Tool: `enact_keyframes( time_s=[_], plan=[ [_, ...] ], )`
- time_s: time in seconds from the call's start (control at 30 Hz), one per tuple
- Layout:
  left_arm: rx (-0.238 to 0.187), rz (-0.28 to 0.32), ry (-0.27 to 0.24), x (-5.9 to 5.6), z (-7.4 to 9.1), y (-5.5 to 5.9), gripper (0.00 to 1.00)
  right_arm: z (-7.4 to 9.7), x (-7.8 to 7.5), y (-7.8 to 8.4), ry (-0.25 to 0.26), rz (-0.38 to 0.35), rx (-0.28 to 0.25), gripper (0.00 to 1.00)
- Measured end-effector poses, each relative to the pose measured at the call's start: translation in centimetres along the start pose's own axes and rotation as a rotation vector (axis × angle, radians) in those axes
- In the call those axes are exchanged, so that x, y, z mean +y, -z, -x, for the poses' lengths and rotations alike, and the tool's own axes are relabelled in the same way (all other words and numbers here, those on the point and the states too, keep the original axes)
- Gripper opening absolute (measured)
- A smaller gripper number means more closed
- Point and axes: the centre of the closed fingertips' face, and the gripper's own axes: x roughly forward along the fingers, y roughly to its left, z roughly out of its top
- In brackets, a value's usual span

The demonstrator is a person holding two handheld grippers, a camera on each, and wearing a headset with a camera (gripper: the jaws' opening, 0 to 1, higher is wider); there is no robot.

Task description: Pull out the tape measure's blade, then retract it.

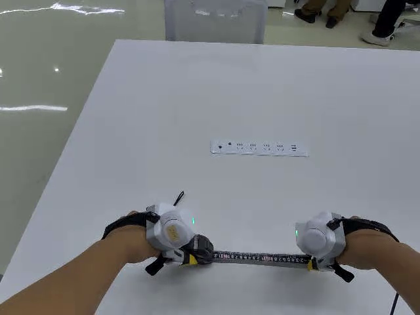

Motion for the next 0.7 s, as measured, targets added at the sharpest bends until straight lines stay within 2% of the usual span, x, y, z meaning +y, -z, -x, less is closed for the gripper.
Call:
enact_keyframes(
  time_s=[0.23, 0.33, 0.5, 0.7],
  plan=[
    [0.0, 0.0, 0.002, -0.1, 0.11, -0.14, 0.31, 0.28, 0.07, -0.11, 0.003, -0.022, -0.005, 0.12],
    [0.002, 0.0, 0.001, -0.01, 0.0, -0.02, 0.3, 0.22, 0.06, -0.05, -0.002, 0.006, -0.01, 0.12],
    [-0.002, 0.004, -0.005, -0.12, 0.1, -0.12, 0.3, 0.06, -0.09, 0.37, -0.003, 0.0, -0.026, 0.11],
    [-0.003, 0.005, 0.001, -0.05, 0.08, -0.16, 0.3, 0.03, -0.06, 0.53, -0.001, -0.004, -0.006, 0.11]
  ],
)
